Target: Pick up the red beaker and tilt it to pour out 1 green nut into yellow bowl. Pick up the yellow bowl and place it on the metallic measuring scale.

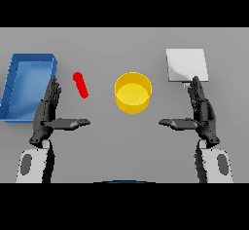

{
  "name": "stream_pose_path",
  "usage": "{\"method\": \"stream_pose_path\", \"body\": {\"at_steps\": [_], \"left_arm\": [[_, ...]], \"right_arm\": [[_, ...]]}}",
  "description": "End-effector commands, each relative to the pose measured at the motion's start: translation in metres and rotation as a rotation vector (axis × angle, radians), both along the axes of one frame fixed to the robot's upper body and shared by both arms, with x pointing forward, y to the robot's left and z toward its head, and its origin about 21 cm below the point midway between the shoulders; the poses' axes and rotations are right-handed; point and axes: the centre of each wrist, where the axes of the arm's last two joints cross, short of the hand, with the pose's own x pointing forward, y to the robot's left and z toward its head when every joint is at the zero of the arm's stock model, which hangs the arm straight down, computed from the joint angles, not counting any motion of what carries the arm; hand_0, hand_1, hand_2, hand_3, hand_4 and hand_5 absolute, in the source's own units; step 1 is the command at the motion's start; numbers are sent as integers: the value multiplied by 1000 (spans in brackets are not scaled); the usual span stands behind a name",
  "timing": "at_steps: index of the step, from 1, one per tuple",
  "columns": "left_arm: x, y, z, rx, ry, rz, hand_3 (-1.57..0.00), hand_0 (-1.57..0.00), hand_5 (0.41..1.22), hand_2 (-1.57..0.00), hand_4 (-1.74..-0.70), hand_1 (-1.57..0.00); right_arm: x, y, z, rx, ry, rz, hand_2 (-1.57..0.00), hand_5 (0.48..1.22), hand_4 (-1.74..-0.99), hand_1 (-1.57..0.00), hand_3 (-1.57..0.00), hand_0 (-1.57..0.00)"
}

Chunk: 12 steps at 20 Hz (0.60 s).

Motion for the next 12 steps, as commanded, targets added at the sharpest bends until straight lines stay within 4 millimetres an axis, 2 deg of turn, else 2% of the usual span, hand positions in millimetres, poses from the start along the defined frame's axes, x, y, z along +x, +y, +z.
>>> {"method": "stream_pose_path", "body": {"at_steps": [1,6,8,12], "left_arm": [[-1,1,0,0,-1,2,1,1,599,1,-1151,1],[-13,10,-3,0,-7,3,1,1,599,1,-1151,1],[-26,15,7,108,-36,-40,1,1,599,1,-1156,1],[-34,15,15,157,-6,-67,1,1,600,1,-1163,1]], "right_arm": [[1,0,0,1,0,-2,1,599,-1167,1,1,1],[7,3,0,1,4,-1,1,599,-1167,1,1,1],[-8,-1,5,-245,-106,-1,1,595,-1163,1,1,1],[-19,7,5,-348,-117,6,1,591,-1162,1,1,1]]}}
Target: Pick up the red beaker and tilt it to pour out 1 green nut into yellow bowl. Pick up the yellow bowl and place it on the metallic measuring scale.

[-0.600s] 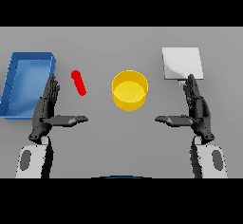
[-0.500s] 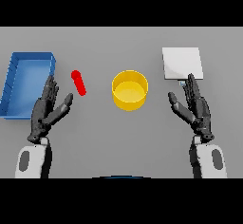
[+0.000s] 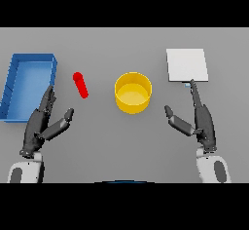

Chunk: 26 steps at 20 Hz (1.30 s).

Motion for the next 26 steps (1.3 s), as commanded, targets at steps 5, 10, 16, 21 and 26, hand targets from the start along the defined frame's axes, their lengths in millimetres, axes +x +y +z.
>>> {"method": "stream_pose_path", "body": {"at_steps": [5,10,16,21,26], "left_arm": [[6,-8,-2,46,15,-27,1,1,604,1,-1163,1],[35,-20,-20,83,23,-42,1,1,626,1,-1222,1],[73,-21,-29,98,22,-40,1,1,668,1,-1262,1],[95,-32,-33,102,38,-50,1,1,685,1,-1287,1],[115,-39,-32,120,60,-61,1,1,686,1,-1293,1]], "right_arm": [[1,4,5,58,11,11,1,607,-1212,1,1,1],[-1,-2,6,51,-5,27,1,631,-1256,1,1,1],[0,-2,4,64,-9,23,1,634,-1278,1,1,1],[0,-2,5,55,-9,26,1,638,-1269,1,1,1],[1,-4,6,54,-8,23,1,644,-1267,1,1,1]]}}
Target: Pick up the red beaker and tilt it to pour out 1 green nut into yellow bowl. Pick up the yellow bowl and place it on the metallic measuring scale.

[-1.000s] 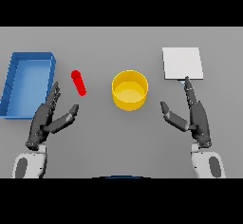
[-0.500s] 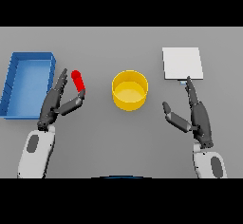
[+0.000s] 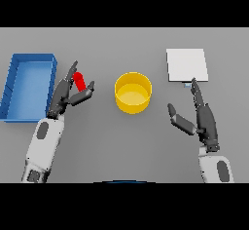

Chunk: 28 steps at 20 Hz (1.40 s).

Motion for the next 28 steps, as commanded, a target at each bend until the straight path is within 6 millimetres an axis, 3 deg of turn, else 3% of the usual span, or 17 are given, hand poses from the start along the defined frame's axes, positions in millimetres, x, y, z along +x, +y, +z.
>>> {"method": "stream_pose_path", "body": {"at_steps": [1,10,11,13,15,18,19,22,28], "left_arm": [[3,-2,0,-7,-12,-4,1,1,684,1,-1290,1],[22,-6,-5,-57,-20,-10,1,1,704,0,-1348,1],[23,-10,-6,-83,-31,-2,-31,1,724,-67,-1378,-26],[21,-12,-10,-115,-31,25,-292,-285,783,-364,-1449,-328],[25,-16,-8,-94,-14,51,-724,-662,941,-733,-1500,-699],[27,-20,-8,-54,-32,15,-974,-1106,1078,-1142,-1603,-1125],[28,-22,-6,-43,-27,6,-1093,-1199,1106,-1228,-1571,-1214],[25,-24,-7,-41,-16,3,-1326,-1380,1162,-1395,-1505,-1388],[27,-25,8,-142,-107,54,-1507,-1521,1122,-1525,-1679,-1523]], "right_arm": [[-2,3,-4,12,6,7,1,643,-1269,1,1,1],[-2,-5,1,-2,-4,-2,1,641,-1261,1,1,1],[0,-1,2,3,0,-3,1,642,-1259,1,1,1],[-1,-2,0,1,4,-8,1,644,-1258,1,1,1],[-1,2,0,1,-1,-3,1,644,-1255,1,1,1],[-4,0,1,0,-7,-14,1,644,-1252,1,1,1],[-2,0,-1,1,6,-18,1,643,-1250,1,1,1],[-5,-4,0,5,5,-17,1,645,-1257,1,1,1],[-4,-4,-1,-3,4,-15,1,646,-1258,1,1,1]]}}
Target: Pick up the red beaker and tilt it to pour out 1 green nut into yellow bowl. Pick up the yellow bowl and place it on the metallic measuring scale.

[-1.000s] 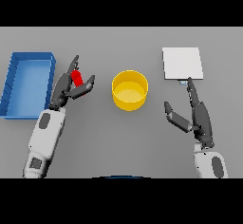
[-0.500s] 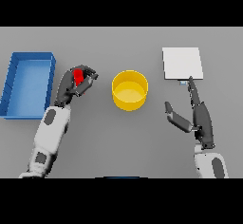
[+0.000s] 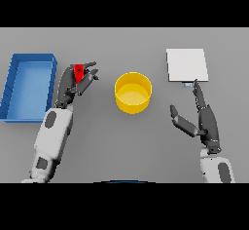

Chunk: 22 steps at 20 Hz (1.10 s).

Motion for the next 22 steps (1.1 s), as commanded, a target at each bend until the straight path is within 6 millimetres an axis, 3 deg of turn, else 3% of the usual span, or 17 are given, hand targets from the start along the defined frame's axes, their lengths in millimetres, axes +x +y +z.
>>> {"method": "stream_pose_path", "body": {"at_steps": [1,5,8,15,22], "left_arm": [[2,-2,7,16,-9,9,-1520,-1531,1118,-1534,-1692,-1533],[3,-4,35,118,-82,-40,-1550,-1555,1114,-1556,-1721,-1555],[6,-11,54,316,-73,-116,-1560,-1563,1124,-1563,-1731,-1563],[21,-24,73,546,-28,-163,-1564,-1566,1114,-1566,-1734,-1566],[29,-51,88,1086,-118,-237,-1570,-1570,1145,-1570,-1740,-1570]], "right_arm": [[1,-1,-1,-2,-2,-3,1,647,-1259,1,1,1],[3,4,0,-11,-16,1,1,658,-1262,1,1,1],[1,0,-2,-24,-24,5,1,666,-1253,1,1,1],[0,4,0,-29,12,12,1,680,-1254,1,1,1],[1,7,5,-15,-4,17,1,694,-1262,1,1,1]]}}
